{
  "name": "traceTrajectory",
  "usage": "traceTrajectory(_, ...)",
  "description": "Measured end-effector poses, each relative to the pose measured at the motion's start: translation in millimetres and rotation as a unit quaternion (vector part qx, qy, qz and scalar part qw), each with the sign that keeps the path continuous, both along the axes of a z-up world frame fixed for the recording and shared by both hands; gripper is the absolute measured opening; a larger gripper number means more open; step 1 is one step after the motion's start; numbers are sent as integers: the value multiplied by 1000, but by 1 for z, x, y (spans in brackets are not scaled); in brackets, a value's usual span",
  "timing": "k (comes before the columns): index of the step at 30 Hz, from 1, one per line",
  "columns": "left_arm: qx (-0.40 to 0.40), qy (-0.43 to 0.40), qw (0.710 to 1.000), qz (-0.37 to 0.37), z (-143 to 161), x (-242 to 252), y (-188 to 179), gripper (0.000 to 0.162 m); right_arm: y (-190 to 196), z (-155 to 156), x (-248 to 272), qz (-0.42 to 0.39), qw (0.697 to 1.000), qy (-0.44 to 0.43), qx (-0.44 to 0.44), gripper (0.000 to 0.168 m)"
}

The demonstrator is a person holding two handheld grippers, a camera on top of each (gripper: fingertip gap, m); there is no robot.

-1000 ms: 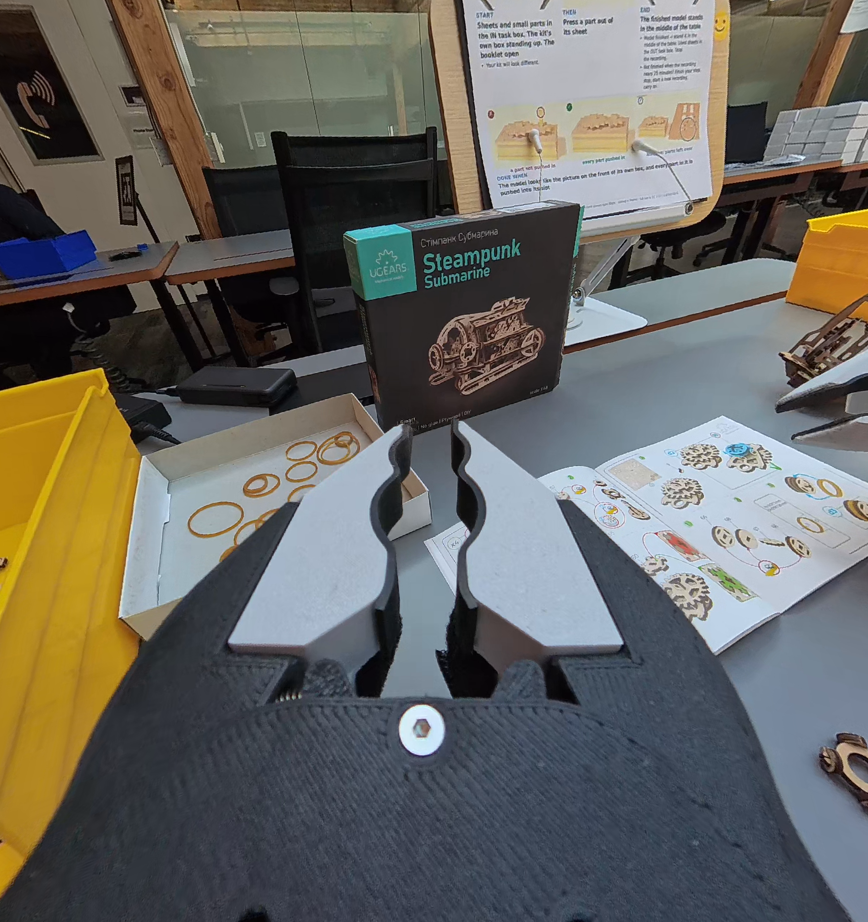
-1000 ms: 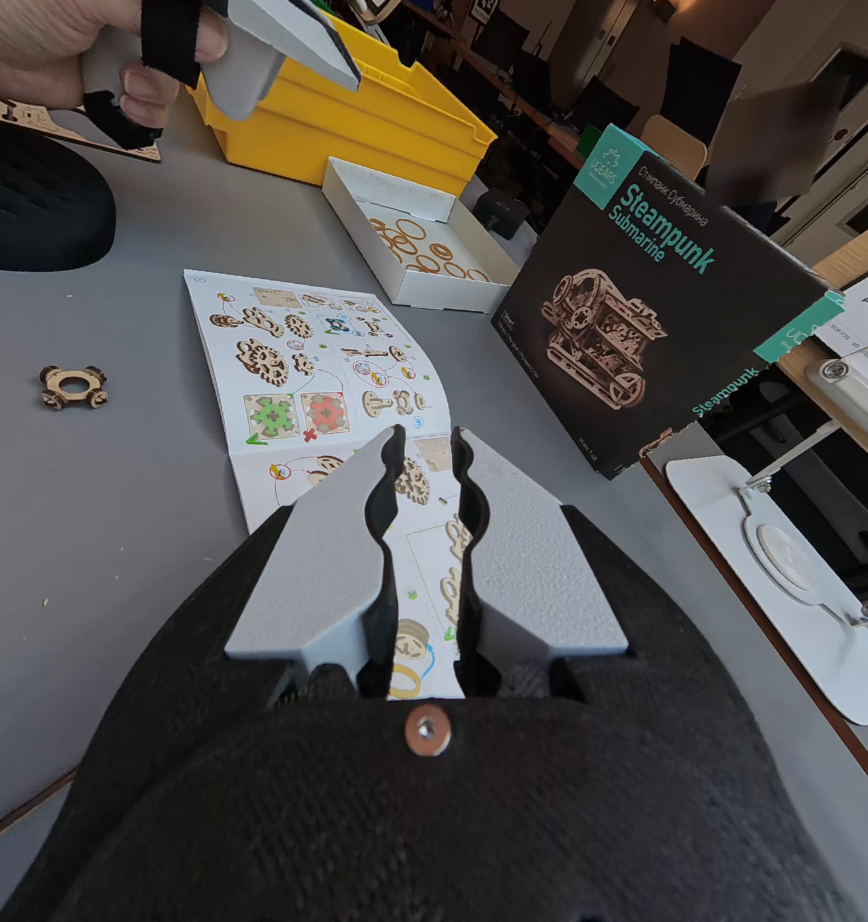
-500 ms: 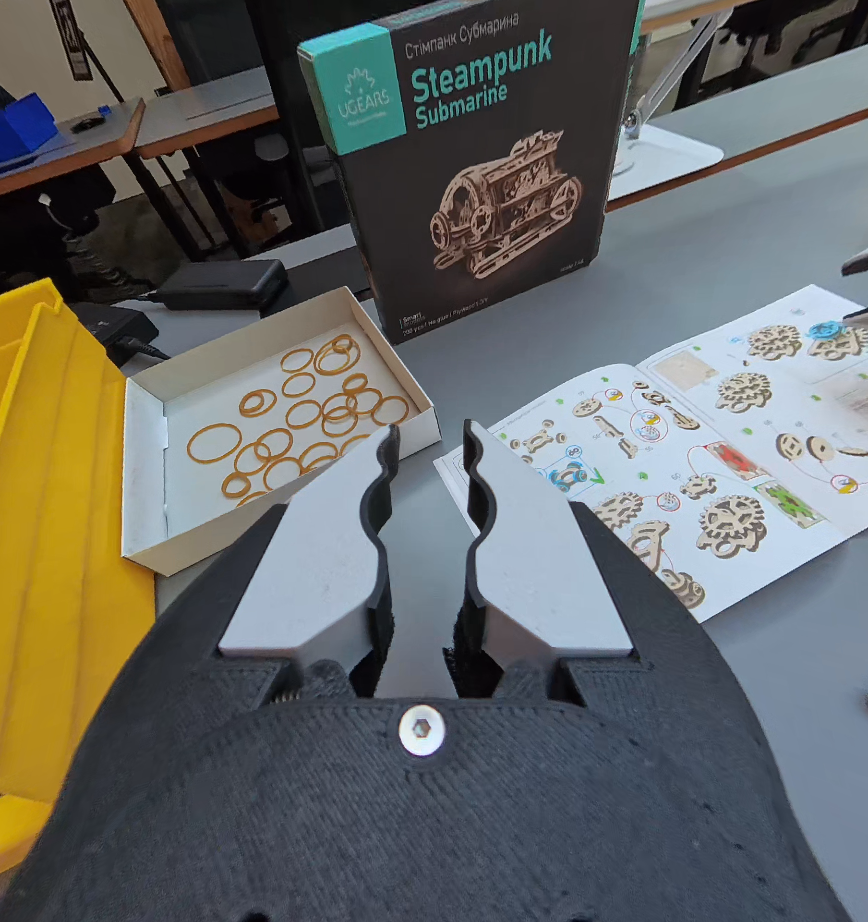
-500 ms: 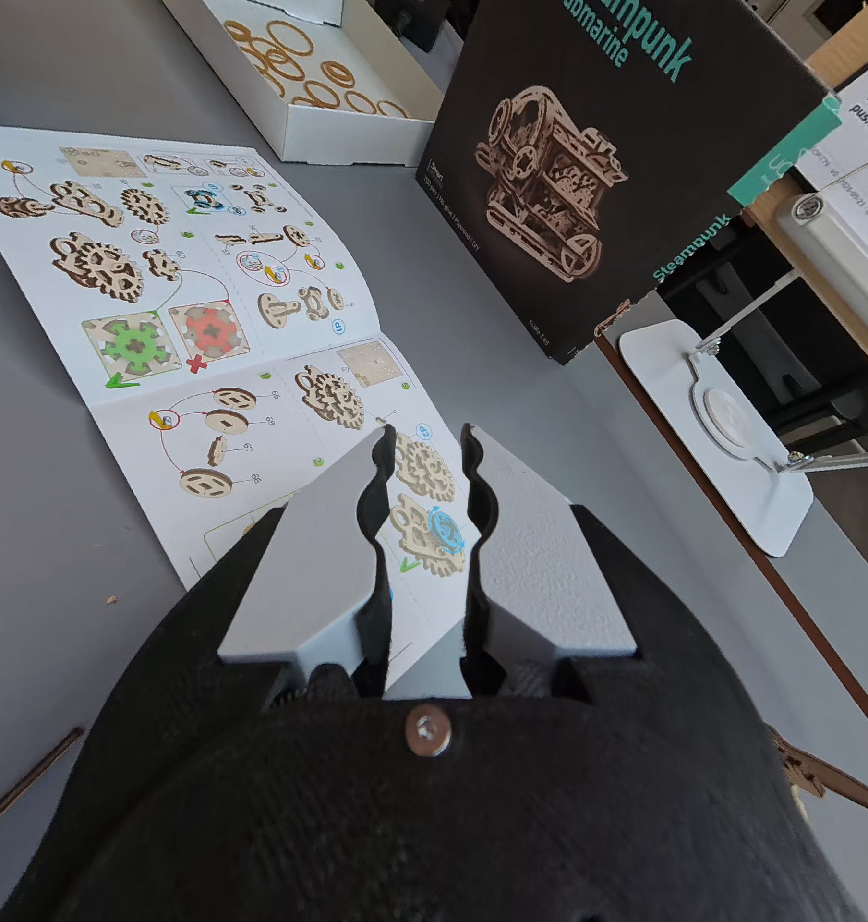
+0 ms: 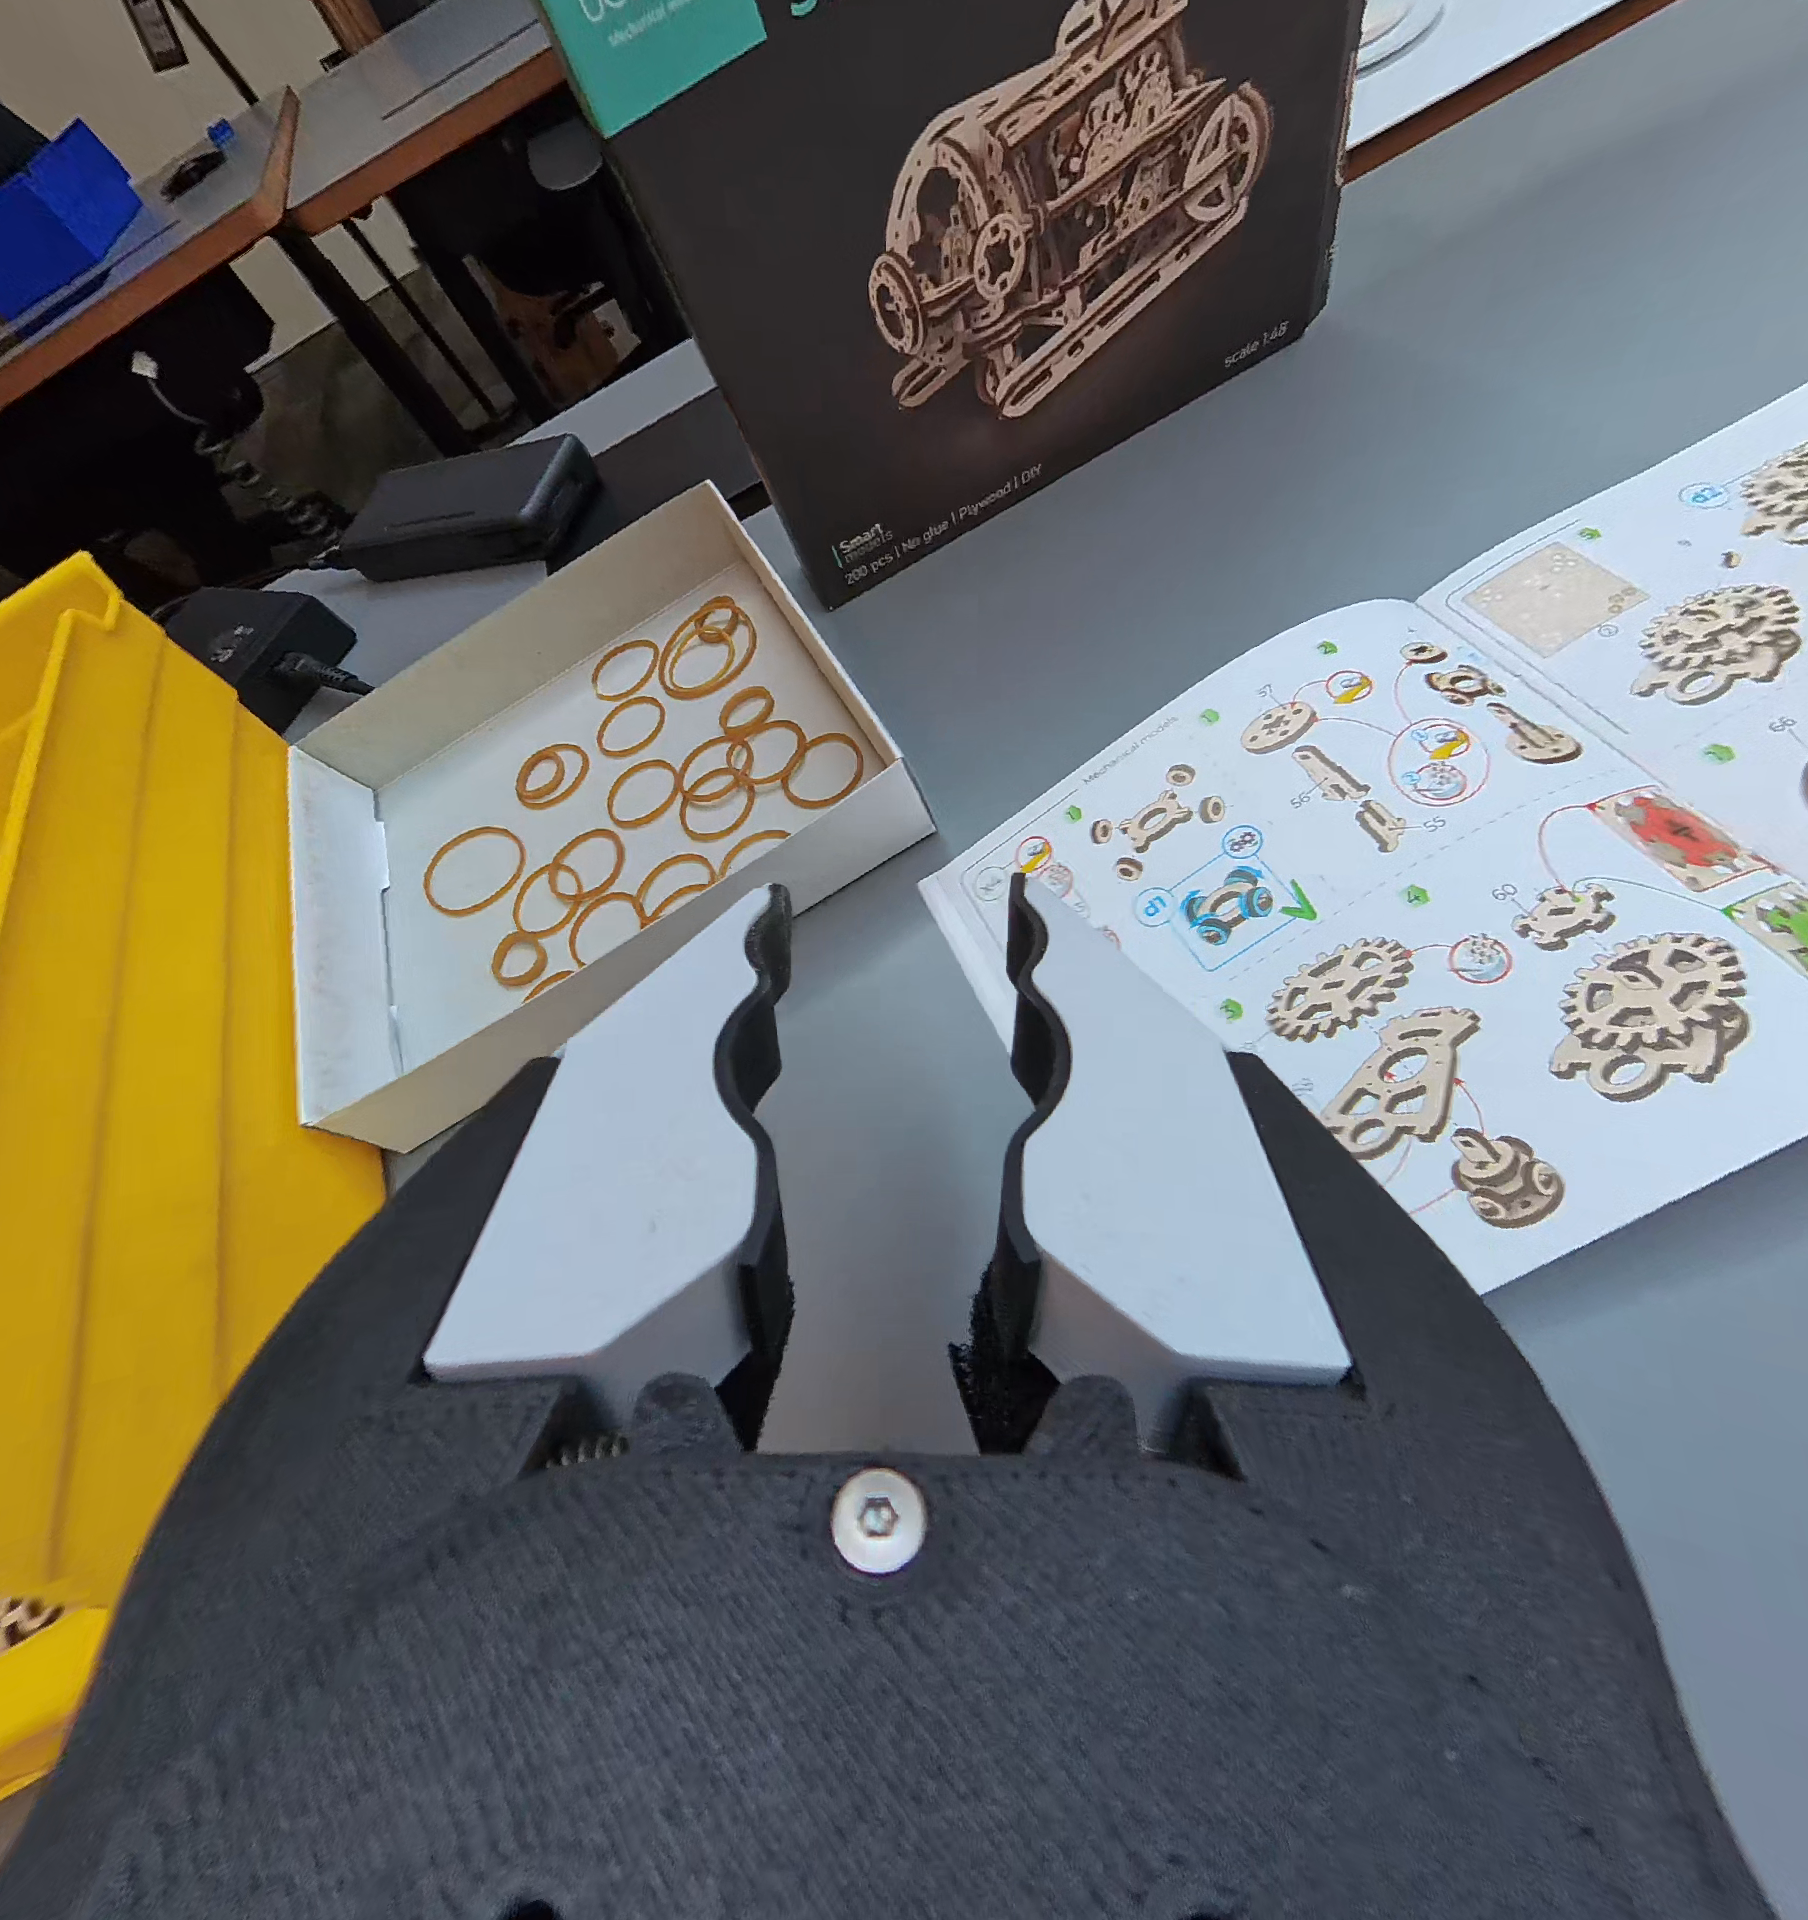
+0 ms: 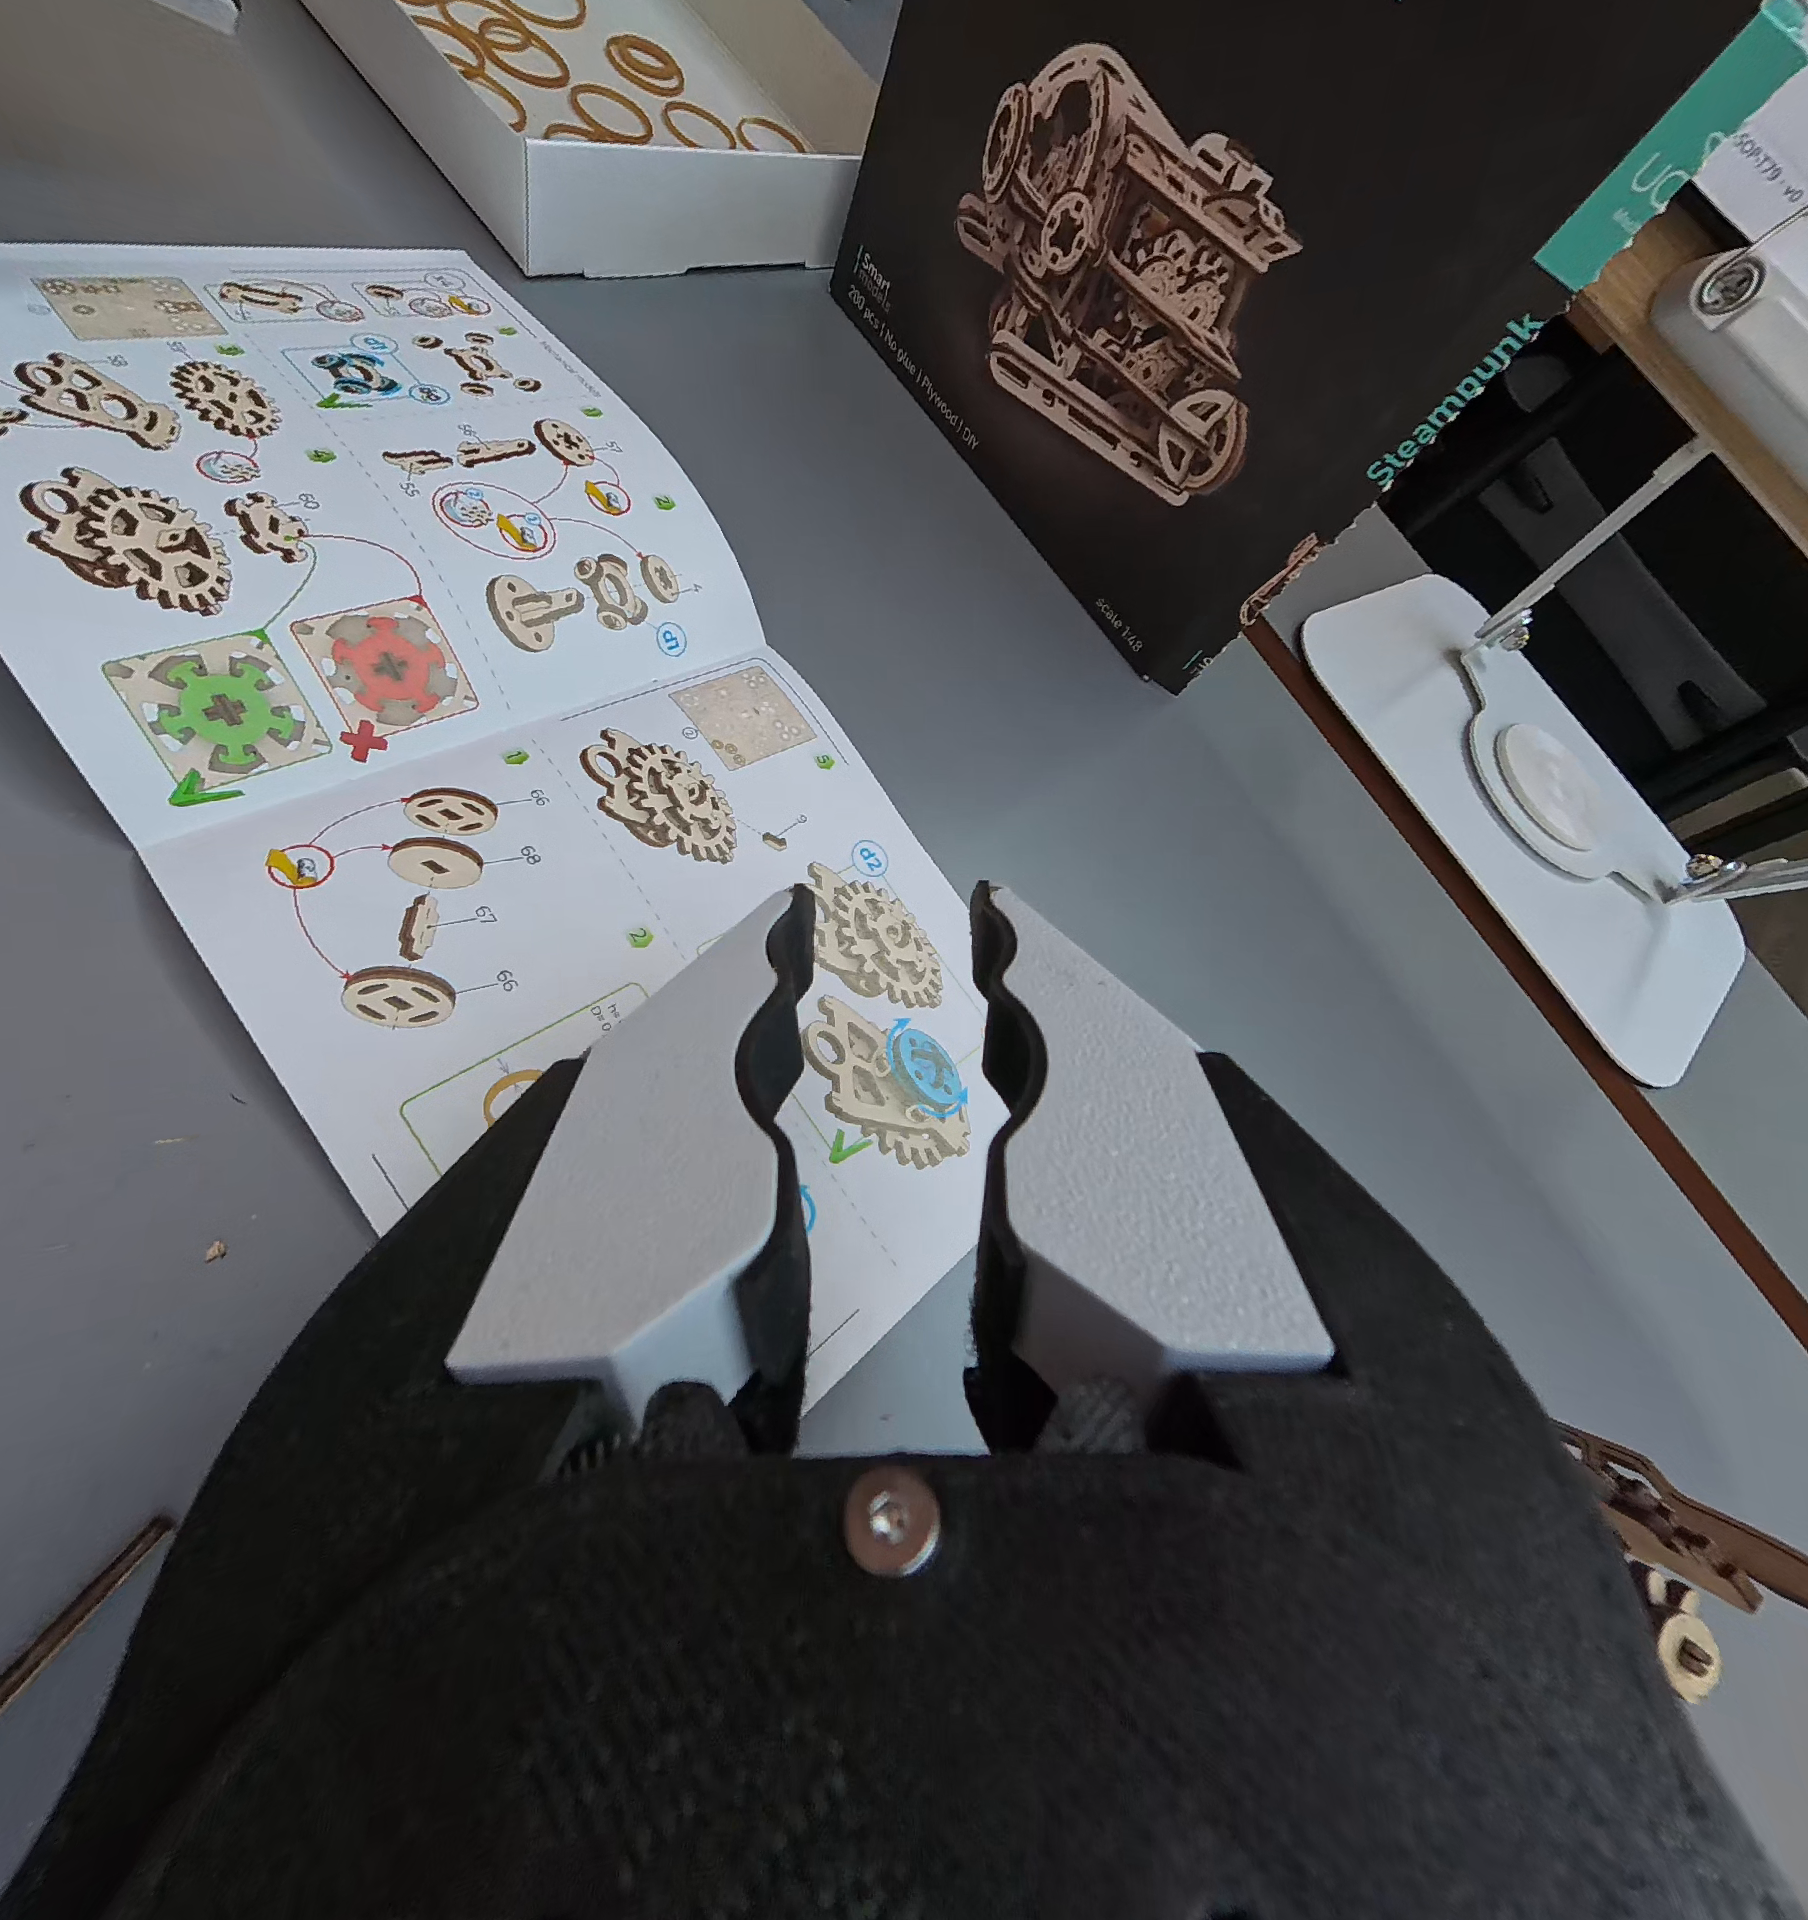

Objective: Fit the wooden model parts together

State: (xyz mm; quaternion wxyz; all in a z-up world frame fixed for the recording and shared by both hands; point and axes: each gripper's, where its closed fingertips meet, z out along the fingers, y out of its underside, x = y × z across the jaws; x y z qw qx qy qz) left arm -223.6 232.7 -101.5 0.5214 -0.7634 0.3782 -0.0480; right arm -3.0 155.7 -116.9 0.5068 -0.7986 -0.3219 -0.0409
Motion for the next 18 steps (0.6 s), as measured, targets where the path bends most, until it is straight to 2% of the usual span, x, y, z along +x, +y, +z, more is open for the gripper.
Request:
traceTrajectory(1,19,22,999,18,1,-6,4,43,0,0,0,0,1000,3,-2,29)
traceTrajectory(4,57,76,993,69,4,-23,13,45,0,0,-1,2,1000,13,-5,29)
traceTrajectory(6,44,76,992,89,0,-29,15,46,0,1,-2,4,1000,19,-5,30)
traceTrajectory(8,19,36,996,84,0,-28,14,47,0,1,-2,6,1000,23,-4,30)
traceTrajectory(12,-19,-102,993,54,17,-16,9,49,-1,7,-5,14,999,44,5,29)
traceTrajectory(14,-26,-152,987,42,26,-13,8,48,-4,20,-13,40,996,71,32,29)
traceTrajectory(18,-69,-198,977,36,23,-12,7,48,-14,55,-26,92,983,103,119,28)
